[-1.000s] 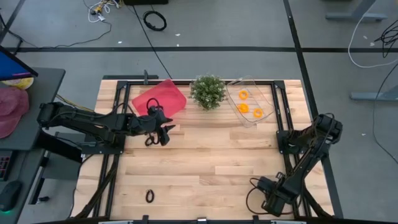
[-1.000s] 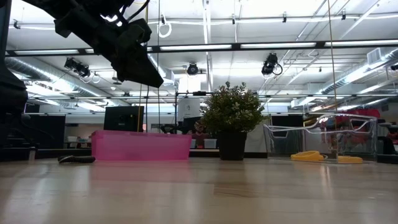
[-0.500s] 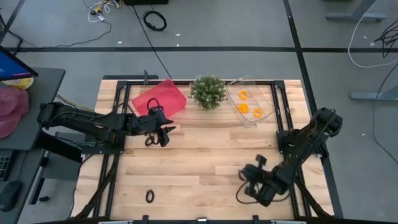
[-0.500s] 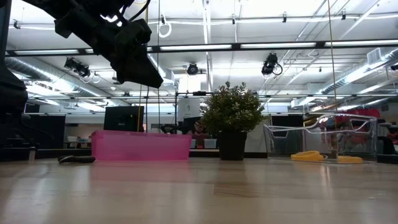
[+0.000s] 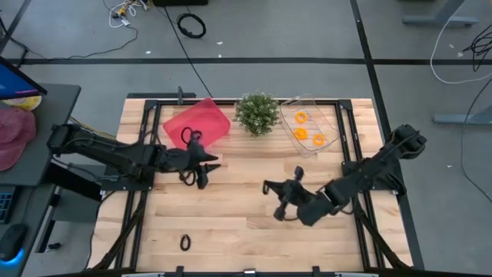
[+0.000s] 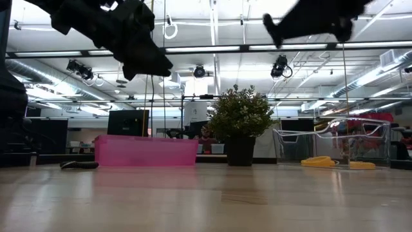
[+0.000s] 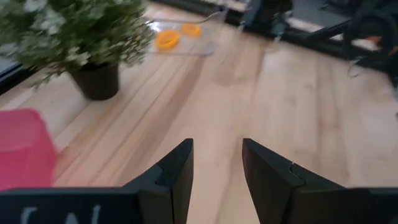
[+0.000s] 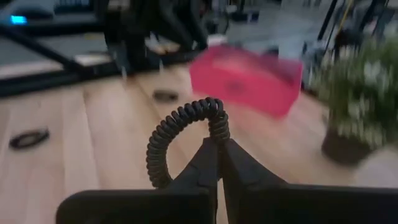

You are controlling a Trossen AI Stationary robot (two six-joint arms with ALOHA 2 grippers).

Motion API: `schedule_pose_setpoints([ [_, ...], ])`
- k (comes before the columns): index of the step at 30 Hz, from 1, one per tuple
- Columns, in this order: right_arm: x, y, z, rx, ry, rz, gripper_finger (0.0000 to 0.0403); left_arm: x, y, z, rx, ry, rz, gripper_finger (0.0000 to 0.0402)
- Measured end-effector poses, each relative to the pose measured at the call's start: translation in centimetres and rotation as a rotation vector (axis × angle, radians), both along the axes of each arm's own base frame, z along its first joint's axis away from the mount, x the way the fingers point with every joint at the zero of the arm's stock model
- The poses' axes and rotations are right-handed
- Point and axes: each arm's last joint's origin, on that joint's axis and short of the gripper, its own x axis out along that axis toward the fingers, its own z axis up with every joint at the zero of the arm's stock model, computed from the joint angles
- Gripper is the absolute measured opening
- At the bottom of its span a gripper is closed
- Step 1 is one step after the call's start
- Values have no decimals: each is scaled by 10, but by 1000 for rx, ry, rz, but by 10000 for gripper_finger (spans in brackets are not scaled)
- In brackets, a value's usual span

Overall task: Sort spring keychains
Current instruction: Put the black spring keychain into the pink bin

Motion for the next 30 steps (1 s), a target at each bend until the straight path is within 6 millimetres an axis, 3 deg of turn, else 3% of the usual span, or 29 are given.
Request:
schedule_pose_setpoints([
  [11,26,-32,21,-185,-69,-101,0,-2,-29,11,37,-132,-3,140],
  [18,31,-44,23,-249,-47,-145,0,13,-47,21,173,-299,-46,140],
  [23,33,-45,27,-333,-24,-126,0,22,-47,25,285,-373,-52,140],
  [30,37,-47,39,-489,-4,-101,0,29,-32,25,381,-353,-53,140],
])
